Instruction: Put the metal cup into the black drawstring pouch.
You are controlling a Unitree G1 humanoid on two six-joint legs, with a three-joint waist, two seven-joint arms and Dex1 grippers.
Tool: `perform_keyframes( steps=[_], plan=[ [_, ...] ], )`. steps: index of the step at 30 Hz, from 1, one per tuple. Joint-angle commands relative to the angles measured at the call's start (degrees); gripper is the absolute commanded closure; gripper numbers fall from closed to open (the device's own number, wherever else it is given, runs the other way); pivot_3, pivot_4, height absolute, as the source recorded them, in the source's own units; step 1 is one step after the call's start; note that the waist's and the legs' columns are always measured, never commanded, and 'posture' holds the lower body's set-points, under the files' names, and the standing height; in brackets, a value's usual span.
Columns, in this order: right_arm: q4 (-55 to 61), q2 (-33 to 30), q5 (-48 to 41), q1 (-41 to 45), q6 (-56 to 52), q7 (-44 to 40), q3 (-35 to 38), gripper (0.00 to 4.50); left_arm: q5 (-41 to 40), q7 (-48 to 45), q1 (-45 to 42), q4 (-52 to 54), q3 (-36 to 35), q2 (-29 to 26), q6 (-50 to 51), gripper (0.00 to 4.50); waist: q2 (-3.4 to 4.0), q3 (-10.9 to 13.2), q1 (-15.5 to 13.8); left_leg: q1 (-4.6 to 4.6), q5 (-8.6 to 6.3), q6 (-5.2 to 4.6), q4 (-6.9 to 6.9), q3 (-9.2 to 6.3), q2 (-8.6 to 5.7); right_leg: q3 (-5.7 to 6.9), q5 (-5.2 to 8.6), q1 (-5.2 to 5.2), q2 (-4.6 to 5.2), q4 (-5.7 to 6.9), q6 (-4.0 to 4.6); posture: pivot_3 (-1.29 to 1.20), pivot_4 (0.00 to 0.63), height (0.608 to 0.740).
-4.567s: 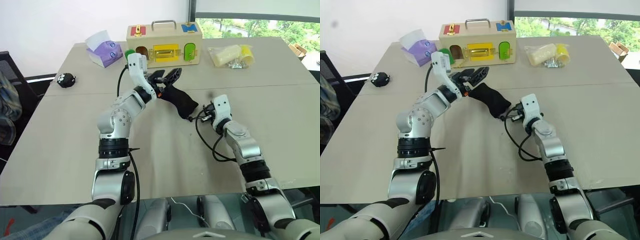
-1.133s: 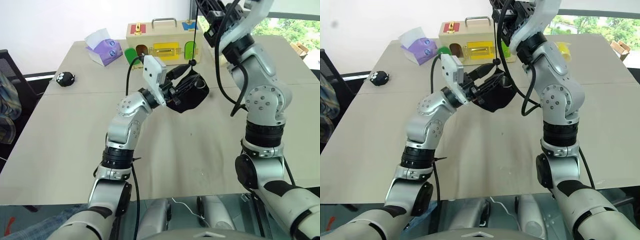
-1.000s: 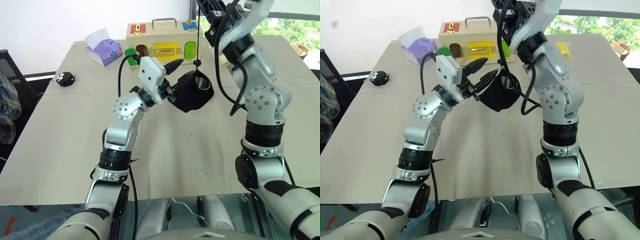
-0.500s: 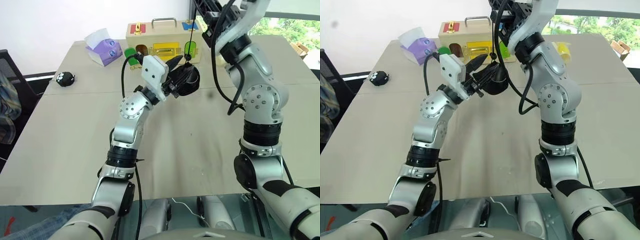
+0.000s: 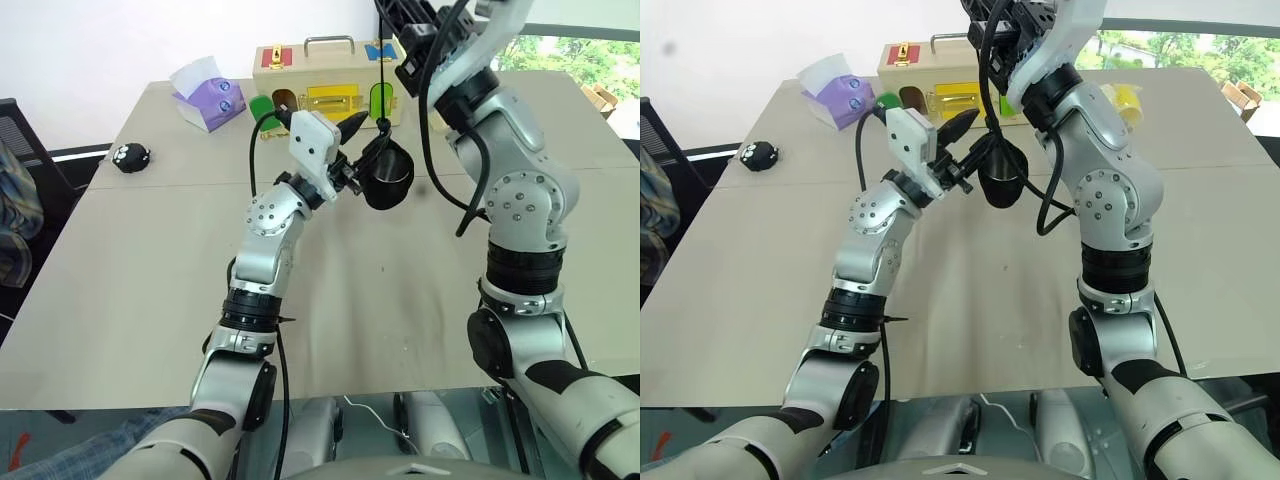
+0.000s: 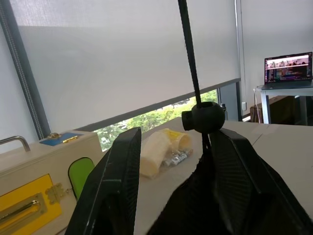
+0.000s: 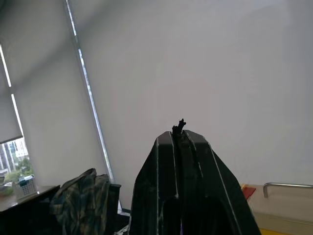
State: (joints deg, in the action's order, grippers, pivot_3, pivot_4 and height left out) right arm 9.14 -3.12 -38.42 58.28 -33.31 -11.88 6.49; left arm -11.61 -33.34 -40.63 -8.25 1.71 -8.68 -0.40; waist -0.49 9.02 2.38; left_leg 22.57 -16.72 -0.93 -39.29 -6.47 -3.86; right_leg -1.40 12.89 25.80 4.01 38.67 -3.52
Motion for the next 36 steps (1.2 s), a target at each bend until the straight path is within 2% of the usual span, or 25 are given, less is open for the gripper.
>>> perform_keyframes(
  steps=[1,13,16,19,27,32,36],
  plan=[
    [3.03,-0.1,-1.11,1.1,-0.08,-0.46,-0.28,4.5,-1.34,0.31,-1.52,1.15,-0.64,0.38,-0.8,2.26,0.0,0.0,0.01,0.0,0.0,0.0,0.0,0.0,0.0,0.0,0.0,0.0,0.0,0.0,0.0,0.0,0.15,0.71],
    [2.89,-0.04,-1.18,1.21,-0.44,-0.8,-0.25,4.5,-1.83,0.5,-1.73,0.9,-0.73,0.41,-0.79,2.26,0.0,0.0,0.01,0.0,0.0,0.0,0.0,-0.01,0.0,0.0,0.0,0.0,0.0,0.0,0.0,0.0,0.15,0.71],
    [3.11,-0.02,-1.16,1.15,-0.52,-0.73,-0.32,4.5,-2.64,0.12,-1.58,1.21,-0.79,0.73,-0.7,3.0,0.0,0.0,0.01,0.0,0.0,0.0,0.0,0.0,0.0,0.0,0.0,0.0,0.0,0.0,0.0,0.0,0.15,0.71],
    [3.25,-0.02,-1.1,1.08,-0.58,-0.65,-0.39,4.5,-2.92,0.06,-1.52,1.31,-0.7,0.76,-0.57,4.34,0.0,0.0,0.02,0.0,0.0,0.0,0.0,-0.01,0.0,0.0,0.0,0.0,0.0,0.0,0.0,0.0,0.15,0.71],
    [2.35,-0.02,-0.27,1.73,0.63,-0.35,0.37,4.5,-2.62,0.7,-1.5,0.75,-0.46,0.88,0.54,4.33,0.0,0.0,0.0,0.0,0.0,0.0,0.0,-0.01,0.0,0.01,0.0,0.0,0.0,0.0,0.0,0.0,0.15,0.71],
    [-0.91,0.79,0.87,4.98,6.17,1.24,3.14,4.5,-8.97,1.39,-0.45,0.68,-3.0,3.39,7.95,4.33,0.0,0.0,-0.01,0.01,0.0,0.0,-0.01,-0.01,-0.01,0.01,0.0,0.0,0.0,0.01,0.0,0.0,0.15,0.71],
    [-2.64,2.64,-0.81,8.76,11.47,2.3,6.53,4.5,-10.85,-0.3,1.01,0.45,-2.81,2.43,12.65,4.33,0.0,0.0,0.16,0.01,0.0,0.0,0.0,-0.02,0.0,0.01,0.0,0.01,-0.01,0.02,0.0,0.0,0.15,0.71]
  ],
)
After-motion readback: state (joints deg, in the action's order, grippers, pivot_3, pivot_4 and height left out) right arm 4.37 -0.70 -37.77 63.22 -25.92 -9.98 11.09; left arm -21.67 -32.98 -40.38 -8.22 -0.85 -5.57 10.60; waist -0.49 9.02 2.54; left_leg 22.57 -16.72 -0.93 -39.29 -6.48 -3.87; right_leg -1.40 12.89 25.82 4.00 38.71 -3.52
